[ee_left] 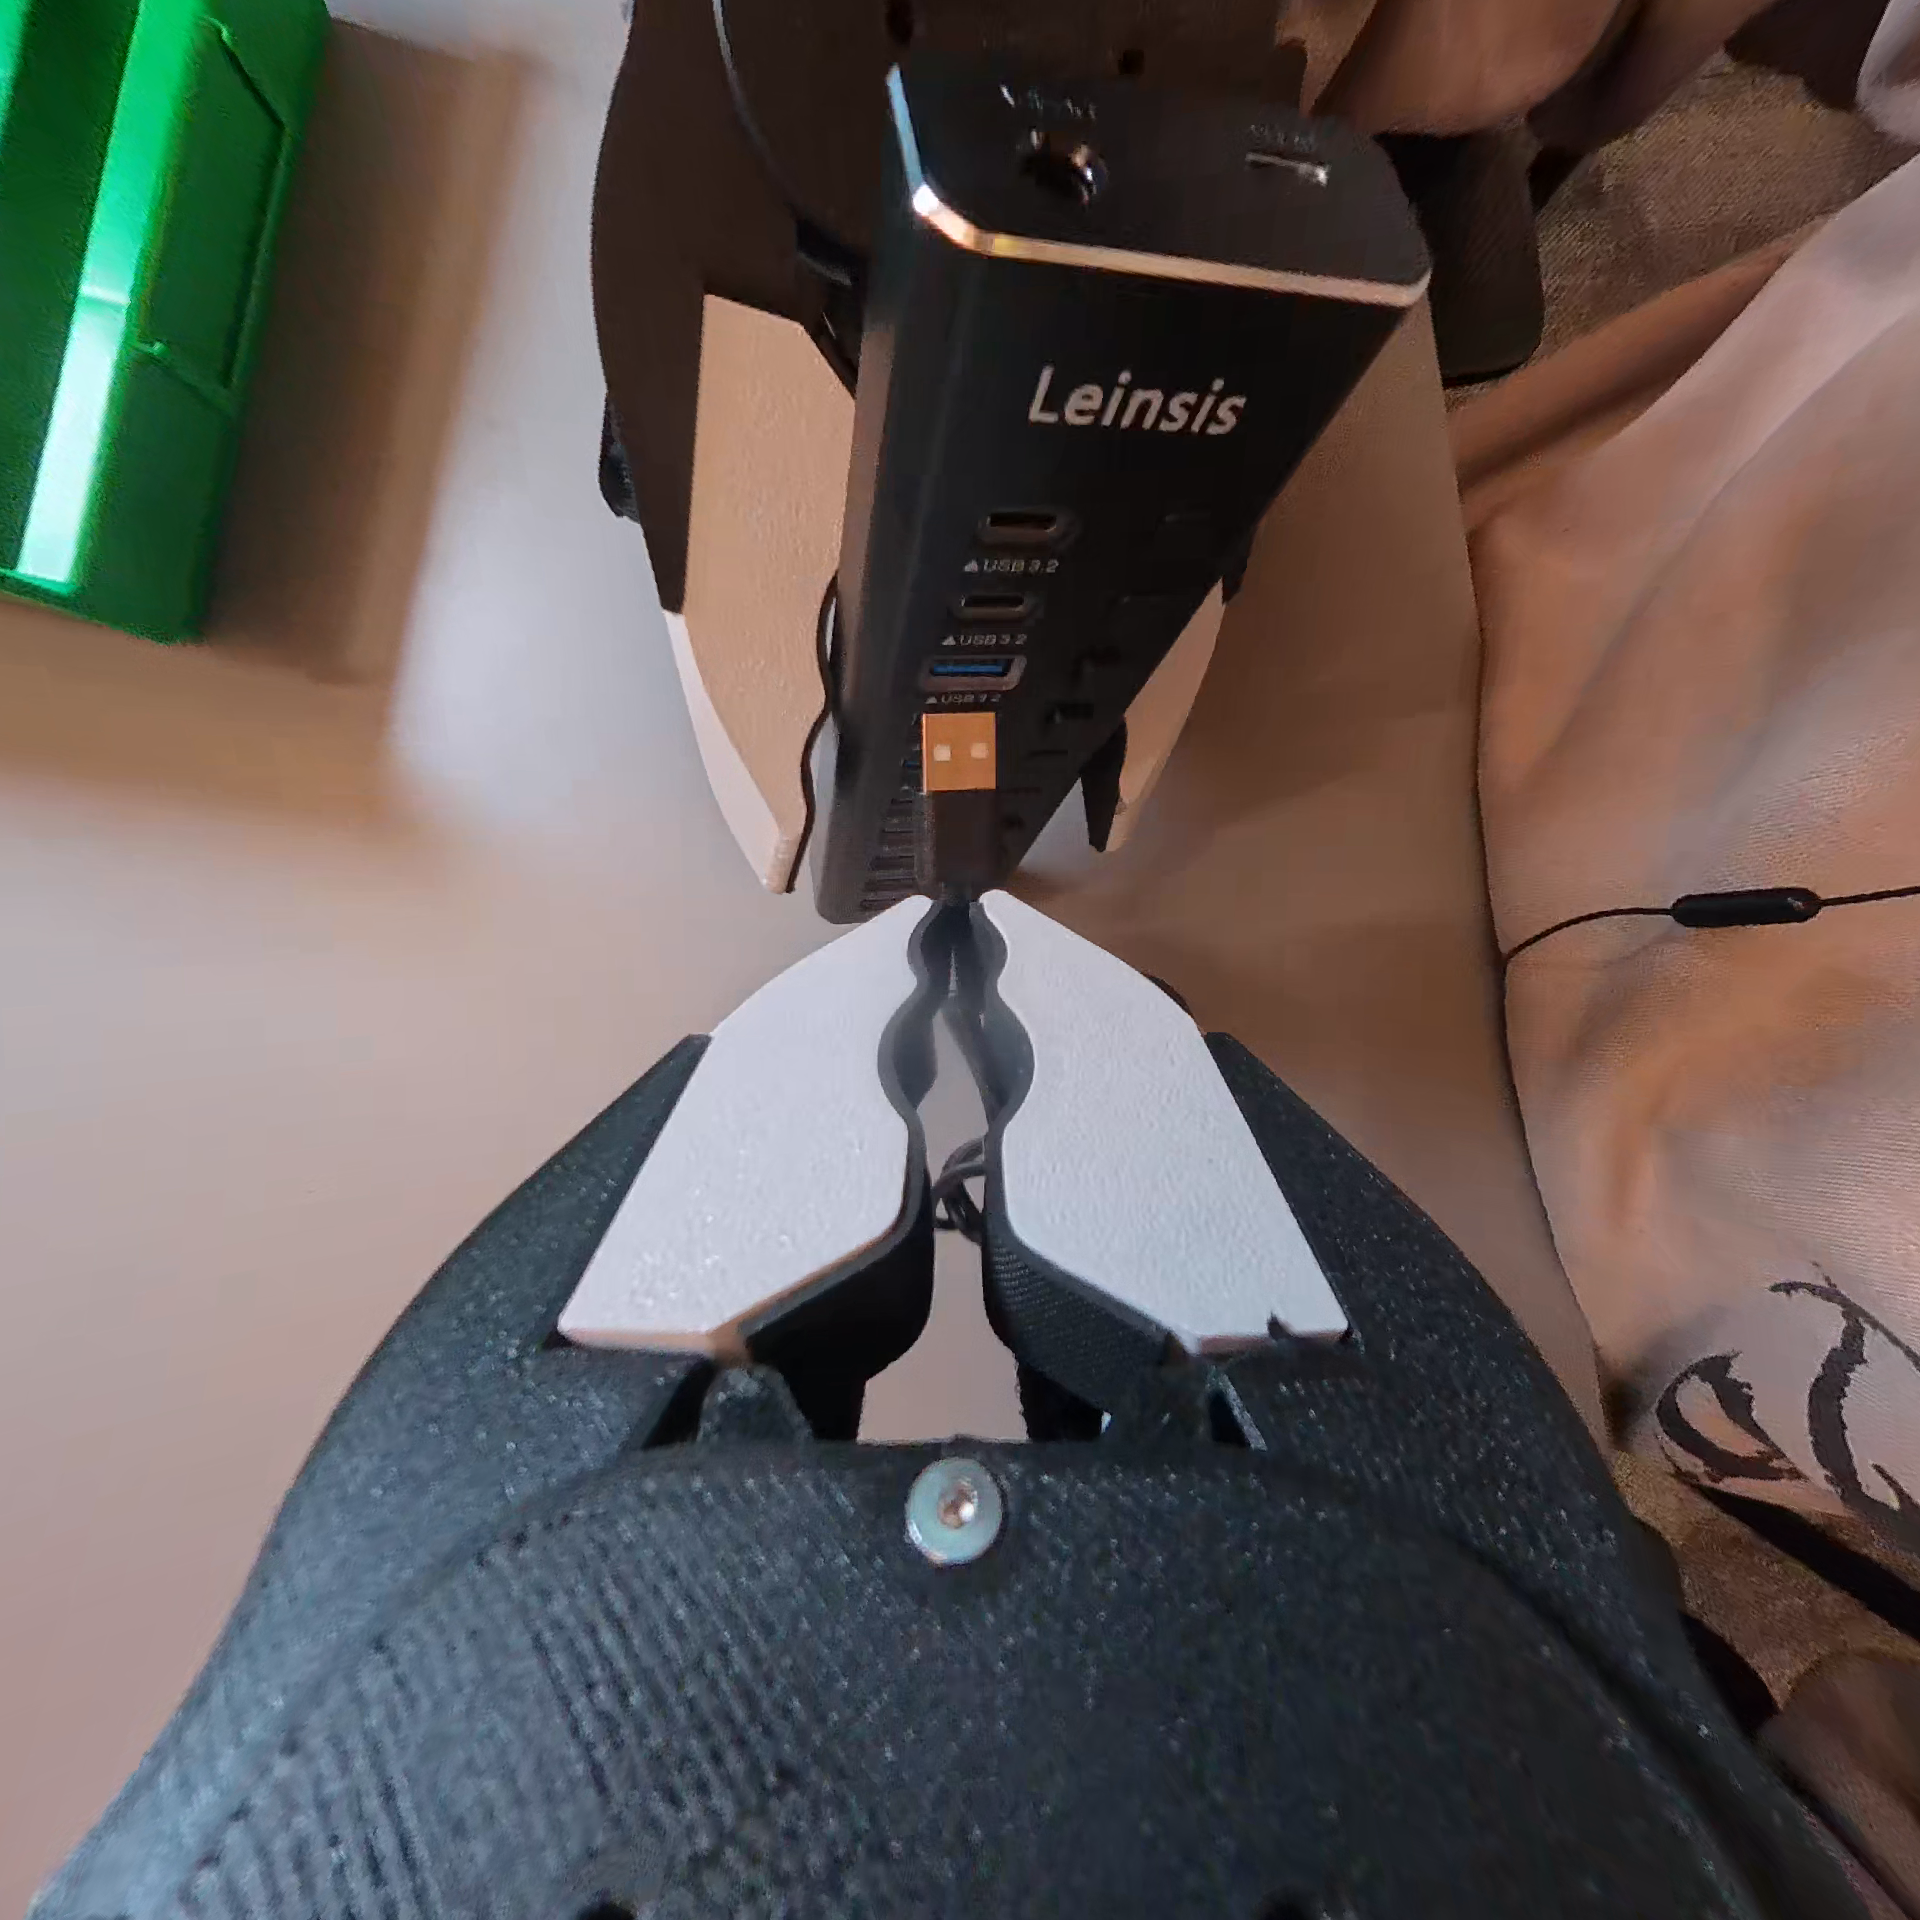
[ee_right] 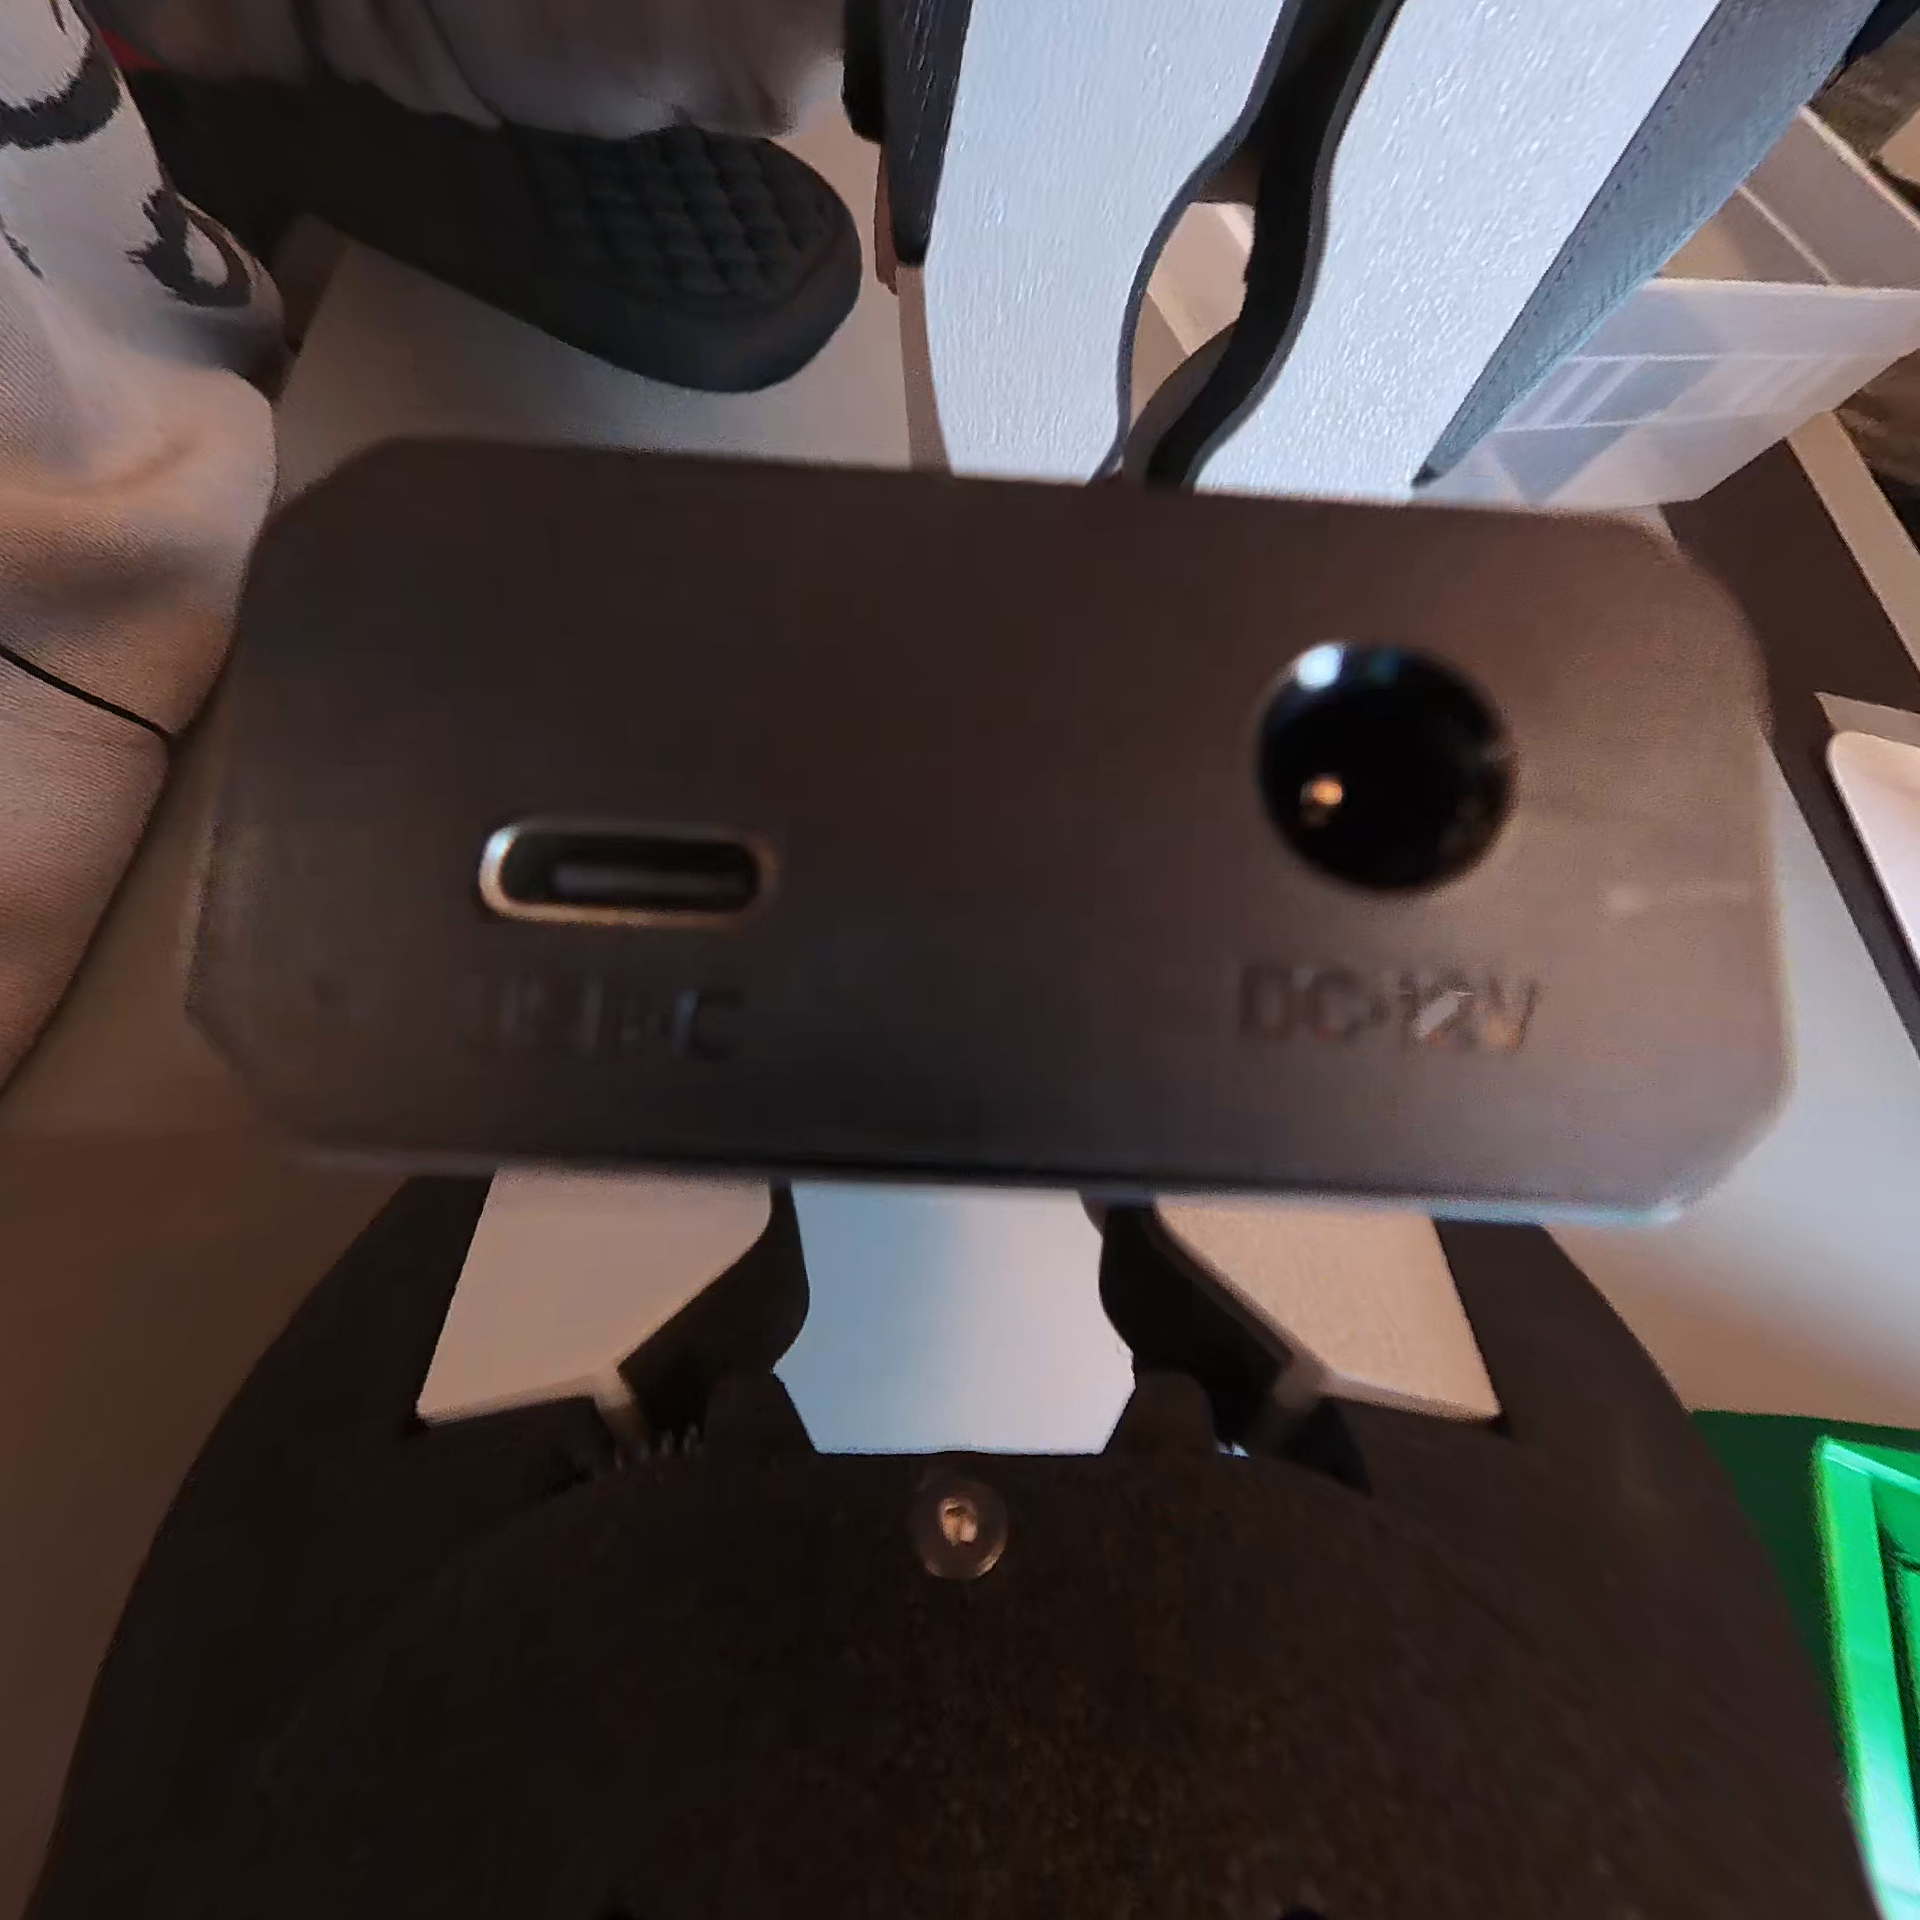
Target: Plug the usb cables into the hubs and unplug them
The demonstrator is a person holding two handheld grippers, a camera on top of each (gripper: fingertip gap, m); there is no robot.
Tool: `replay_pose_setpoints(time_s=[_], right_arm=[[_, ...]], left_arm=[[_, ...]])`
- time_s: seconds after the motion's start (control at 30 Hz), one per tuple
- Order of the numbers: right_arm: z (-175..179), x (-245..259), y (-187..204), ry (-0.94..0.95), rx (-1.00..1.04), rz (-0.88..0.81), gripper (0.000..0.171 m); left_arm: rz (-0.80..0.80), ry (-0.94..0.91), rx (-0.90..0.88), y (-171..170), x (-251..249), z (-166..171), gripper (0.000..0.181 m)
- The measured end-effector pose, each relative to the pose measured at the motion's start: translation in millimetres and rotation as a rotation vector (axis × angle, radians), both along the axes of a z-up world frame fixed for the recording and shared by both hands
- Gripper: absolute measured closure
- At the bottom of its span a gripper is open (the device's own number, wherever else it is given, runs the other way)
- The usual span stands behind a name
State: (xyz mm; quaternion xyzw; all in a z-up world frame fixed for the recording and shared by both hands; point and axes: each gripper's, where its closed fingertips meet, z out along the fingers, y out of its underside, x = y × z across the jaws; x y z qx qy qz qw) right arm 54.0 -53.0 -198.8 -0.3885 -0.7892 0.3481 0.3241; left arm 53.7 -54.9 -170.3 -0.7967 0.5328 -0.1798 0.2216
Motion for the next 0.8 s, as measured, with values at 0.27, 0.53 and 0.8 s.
replay_pose_setpoints(time_s=[0.27, 0.53, 0.8], right_arm=[[-10, -2, -1, -0.066, 0.068, -0.023, 0.101], [-11, -3, 1, -0.098, 0.099, -0.050, 0.101], [-12, -6, 2, -0.119, 0.108, -0.071, 0.101]], left_arm=[[-0.038, 0.156, -0.014, -7, -9, -9, 0.178], [-0.060, 0.196, -0.053, -9, -13, -3, 0.178], [-0.063, 0.260, -0.106, -7, -18, 2, 0.178]])
